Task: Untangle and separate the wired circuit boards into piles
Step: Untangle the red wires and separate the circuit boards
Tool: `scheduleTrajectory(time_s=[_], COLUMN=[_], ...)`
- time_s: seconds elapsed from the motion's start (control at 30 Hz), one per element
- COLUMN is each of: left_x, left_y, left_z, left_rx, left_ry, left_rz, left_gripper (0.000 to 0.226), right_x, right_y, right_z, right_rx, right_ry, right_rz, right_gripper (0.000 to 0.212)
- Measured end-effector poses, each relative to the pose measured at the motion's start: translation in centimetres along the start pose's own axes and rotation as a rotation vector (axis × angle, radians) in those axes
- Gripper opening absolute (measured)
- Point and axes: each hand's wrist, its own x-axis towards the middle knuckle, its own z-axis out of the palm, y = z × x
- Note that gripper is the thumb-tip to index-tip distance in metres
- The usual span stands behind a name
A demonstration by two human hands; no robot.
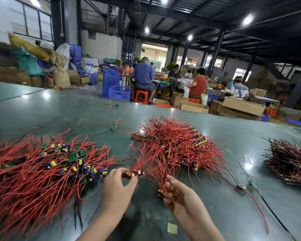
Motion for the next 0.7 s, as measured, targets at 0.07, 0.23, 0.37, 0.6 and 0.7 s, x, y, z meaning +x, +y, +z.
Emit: scheduleTrajectory(time_s=[0.07, 0.23, 0.37, 0.6, 0.7], left_x=[0.2, -0.7, -1.5, -1.8, -1.8], left_y=[0.5, 2.2, 3.1, 3.4, 3.5], left_z=[-0.8, -1.5, -1.1, -1.1, -1.1], left_rx=[-0.148, -0.557, -0.707, -0.727, -0.716], left_ry=[0.032, -0.304, -0.520, -0.508, -0.494], left_rz=[0.031, 0.120, 0.130, 0.087, 0.108], left_gripper=[0.023, 0.031, 0.035, 0.037, 0.037], right_x=[0.0, -0.2, -0.8, -1.6, -1.5], right_y=[0.1, 0.5, -0.1, -0.3, -0.3], right_z=[-0.1, 0.5, 1.3, 1.0, 0.8], right_rx=[-0.060, -0.148, -0.066, -0.188, -0.209], right_ry=[0.004, -0.061, -0.106, -0.105, -0.139], right_rz=[-0.043, -0.170, -0.283, -0.342, -0.337], right_gripper=[0.020, 0.023, 0.031, 0.018, 0.021])
